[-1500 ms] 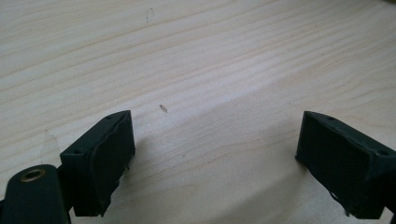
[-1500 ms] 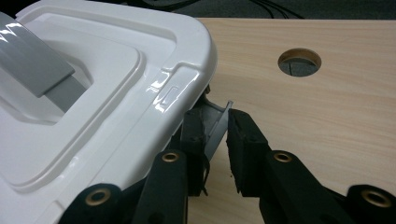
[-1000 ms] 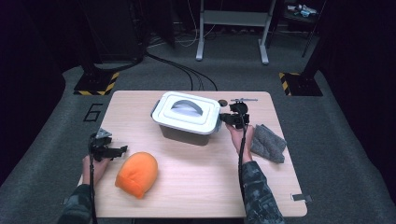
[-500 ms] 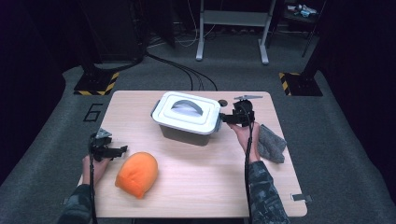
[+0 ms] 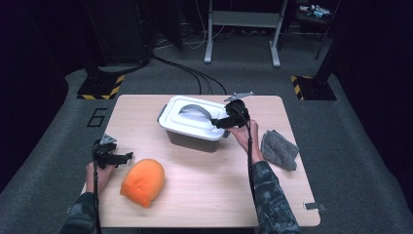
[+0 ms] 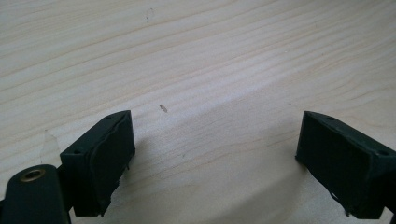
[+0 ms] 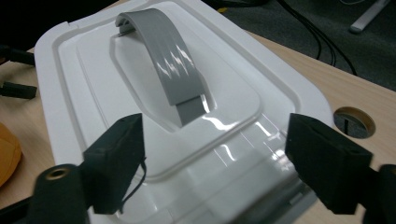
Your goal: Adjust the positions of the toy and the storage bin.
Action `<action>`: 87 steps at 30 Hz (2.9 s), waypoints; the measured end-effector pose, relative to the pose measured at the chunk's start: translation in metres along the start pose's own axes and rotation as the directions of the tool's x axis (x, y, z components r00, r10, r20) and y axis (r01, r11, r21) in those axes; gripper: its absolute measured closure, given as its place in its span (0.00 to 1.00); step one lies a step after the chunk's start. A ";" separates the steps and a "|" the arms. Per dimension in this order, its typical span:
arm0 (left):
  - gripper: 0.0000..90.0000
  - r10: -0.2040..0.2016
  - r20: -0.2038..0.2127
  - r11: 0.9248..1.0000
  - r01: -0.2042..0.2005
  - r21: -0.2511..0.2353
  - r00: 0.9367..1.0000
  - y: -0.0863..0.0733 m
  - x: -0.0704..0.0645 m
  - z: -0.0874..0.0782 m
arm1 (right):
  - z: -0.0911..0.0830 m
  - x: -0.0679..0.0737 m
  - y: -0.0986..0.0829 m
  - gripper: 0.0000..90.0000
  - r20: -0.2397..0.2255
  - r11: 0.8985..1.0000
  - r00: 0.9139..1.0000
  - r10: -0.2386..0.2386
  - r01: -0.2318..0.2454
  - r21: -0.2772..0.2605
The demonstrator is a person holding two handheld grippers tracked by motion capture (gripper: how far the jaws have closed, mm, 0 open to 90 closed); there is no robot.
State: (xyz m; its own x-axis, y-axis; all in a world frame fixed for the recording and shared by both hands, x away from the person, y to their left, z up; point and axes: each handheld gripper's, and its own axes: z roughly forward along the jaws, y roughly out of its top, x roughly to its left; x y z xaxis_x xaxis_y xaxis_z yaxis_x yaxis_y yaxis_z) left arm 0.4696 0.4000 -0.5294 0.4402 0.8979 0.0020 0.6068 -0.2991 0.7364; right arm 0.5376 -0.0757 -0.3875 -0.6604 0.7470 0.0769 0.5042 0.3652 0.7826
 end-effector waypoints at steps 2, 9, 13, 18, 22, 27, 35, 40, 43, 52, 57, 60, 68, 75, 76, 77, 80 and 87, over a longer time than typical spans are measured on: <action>0.12 0.000 0.002 1.000 0.000 0.000 1.000 0.000 0.000 0.000 | 0.005 0.003 0.003 0.34 -0.013 1.000 0.999 -0.029 0.029 0.005; 0.12 0.000 0.001 1.000 0.000 0.001 1.000 0.000 0.000 0.000 | 0.020 0.008 0.010 0.52 -0.049 0.999 0.998 -0.041 0.042 0.010; 0.12 -0.001 0.004 1.000 0.001 0.002 1.000 0.000 0.000 0.000 | 0.024 0.008 0.014 0.60 -0.042 0.999 0.998 -0.039 0.040 0.015; 0.12 -0.001 0.004 1.000 0.001 0.002 1.000 0.000 0.000 0.000 | 0.029 0.008 0.014 0.70 -0.060 0.999 0.998 -0.036 0.037 0.018; 0.12 -0.001 0.004 1.000 0.001 0.002 1.000 0.000 0.000 0.000 | 0.028 0.010 0.014 0.71 -0.053 0.999 0.998 -0.045 0.046 0.016; 0.12 -0.001 0.004 1.000 0.001 0.003 1.000 0.000 0.000 0.000 | 0.025 0.014 0.012 0.71 -0.044 0.999 0.998 -0.039 0.041 0.026; 0.12 -0.001 0.004 1.000 0.001 0.003 1.000 0.000 0.000 0.000 | 0.015 0.027 0.004 0.72 -0.014 0.999 1.000 -0.024 0.025 0.036; 0.12 -0.001 0.005 1.000 0.001 0.002 1.000 0.000 0.000 0.000 | 0.009 0.032 0.000 0.72 -0.031 0.998 0.999 -0.044 0.045 0.045; 0.12 -0.001 0.005 1.000 0.001 0.003 1.000 0.000 0.000 0.000 | 0.008 0.031 0.002 0.63 -0.054 0.997 0.996 -0.064 0.066 0.043; 0.12 -0.001 0.005 1.000 0.001 0.003 1.000 0.000 0.000 0.000 | 0.017 0.039 0.031 0.60 -0.069 0.990 0.988 -0.140 0.142 0.024; 0.12 -0.001 0.005 1.000 0.001 0.003 1.000 0.000 0.000 0.000 | 0.026 0.041 0.038 0.65 -0.061 0.989 0.988 -0.144 0.146 0.028; 0.12 -0.001 0.005 1.000 0.001 0.002 1.000 0.000 0.000 0.000 | 0.029 0.043 0.037 0.70 -0.043 0.989 0.989 -0.142 0.144 0.041; 0.12 0.000 0.000 1.000 0.000 0.000 1.000 0.000 0.000 0.000 | 0.025 0.049 0.033 0.73 -0.037 0.991 0.991 -0.125 0.127 0.041; 0.12 0.001 0.001 1.000 -0.001 0.000 1.000 0.000 0.000 0.000 | 0.020 0.060 0.029 0.74 -0.011 0.995 0.996 -0.084 0.084 0.053; 0.12 0.000 0.000 1.000 0.000 0.000 1.000 0.000 0.000 0.000 | 0.020 0.061 0.028 0.74 -0.007 0.996 0.997 -0.074 0.074 0.053; 0.12 0.000 0.000 1.000 0.000 0.000 1.000 0.000 0.000 0.000 | 0.019 0.061 0.028 0.74 -0.004 0.995 0.997 -0.081 0.081 0.051; 0.12 0.000 0.000 1.000 0.000 0.000 1.000 0.000 0.000 0.000 | 0.017 0.065 0.025 0.74 0.006 0.997 0.998 -0.063 0.063 0.041; 0.12 0.000 0.000 1.000 0.000 0.000 1.000 0.000 0.000 0.000 | 0.010 0.075 0.017 0.74 0.021 0.999 1.000 -0.022 0.021 0.040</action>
State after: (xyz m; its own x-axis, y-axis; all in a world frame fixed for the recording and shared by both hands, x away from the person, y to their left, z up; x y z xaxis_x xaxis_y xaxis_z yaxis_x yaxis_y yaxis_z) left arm 0.4697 0.4000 -0.5294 0.4407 0.8977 0.0020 0.6068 -0.2995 0.7363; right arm 0.5022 -0.0078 -0.3741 -0.6597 0.7501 0.0469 0.5120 0.4028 0.7587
